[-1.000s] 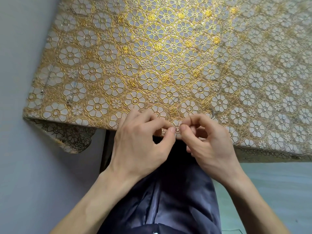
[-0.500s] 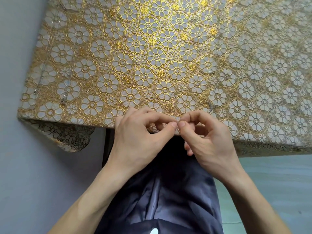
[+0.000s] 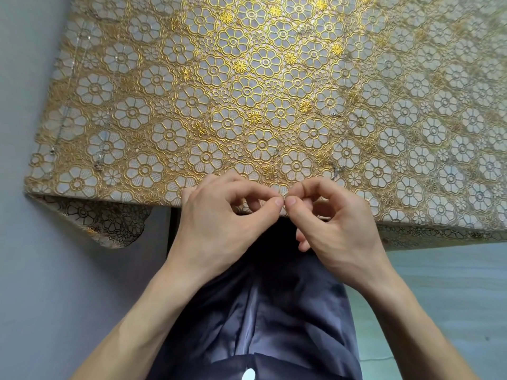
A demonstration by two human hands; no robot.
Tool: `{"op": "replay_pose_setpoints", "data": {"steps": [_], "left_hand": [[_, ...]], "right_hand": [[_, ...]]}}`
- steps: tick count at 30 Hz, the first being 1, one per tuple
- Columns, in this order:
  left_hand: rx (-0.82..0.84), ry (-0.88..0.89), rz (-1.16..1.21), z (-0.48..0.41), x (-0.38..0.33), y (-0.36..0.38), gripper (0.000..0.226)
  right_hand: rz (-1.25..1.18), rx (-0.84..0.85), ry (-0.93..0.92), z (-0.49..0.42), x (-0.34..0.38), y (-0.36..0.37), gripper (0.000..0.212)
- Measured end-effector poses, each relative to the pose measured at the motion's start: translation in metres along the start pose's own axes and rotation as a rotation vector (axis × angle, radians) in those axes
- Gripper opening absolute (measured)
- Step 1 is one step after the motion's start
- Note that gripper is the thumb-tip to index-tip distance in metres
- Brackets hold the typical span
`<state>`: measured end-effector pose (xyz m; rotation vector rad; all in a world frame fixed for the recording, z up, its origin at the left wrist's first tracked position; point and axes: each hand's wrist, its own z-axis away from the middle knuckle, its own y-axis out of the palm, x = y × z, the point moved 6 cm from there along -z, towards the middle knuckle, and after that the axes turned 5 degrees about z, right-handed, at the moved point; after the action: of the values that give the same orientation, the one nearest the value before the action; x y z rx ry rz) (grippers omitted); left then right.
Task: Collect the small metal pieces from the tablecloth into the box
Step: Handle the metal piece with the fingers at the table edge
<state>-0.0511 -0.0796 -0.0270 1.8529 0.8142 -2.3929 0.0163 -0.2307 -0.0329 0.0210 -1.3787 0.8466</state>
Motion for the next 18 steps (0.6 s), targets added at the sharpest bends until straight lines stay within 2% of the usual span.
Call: {"op": "replay_pose_setpoints", "data": {"steps": [4, 9, 15, 18], "left_hand": [[0.007, 0.01, -0.011, 0.0009, -0.0005, 0.0001, 0.028], [-0.005, 0.006, -0.03, 0.0011, -0.0013, 0.0008, 0.029], [-0.012, 0.008, -0.042, 0.002, -0.001, 0.0017, 0.021], [-0.019, 0.01, -0.037, 0.0024, -0.0019, 0.002, 0.025]], "right_hand": [[0.01, 0.016, 0.001, -0.0001, -0.0006, -0.0011, 0.006], [0.023, 0.027, -0.009, 0.001, -0.0013, -0.0026, 0.01], [0.025, 0.033, -0.019, 0.0021, -0.0004, -0.0052, 0.006], [0.044, 0.031, -0.052, 0.0029, 0.0007, -0.0064, 0.004]]}}
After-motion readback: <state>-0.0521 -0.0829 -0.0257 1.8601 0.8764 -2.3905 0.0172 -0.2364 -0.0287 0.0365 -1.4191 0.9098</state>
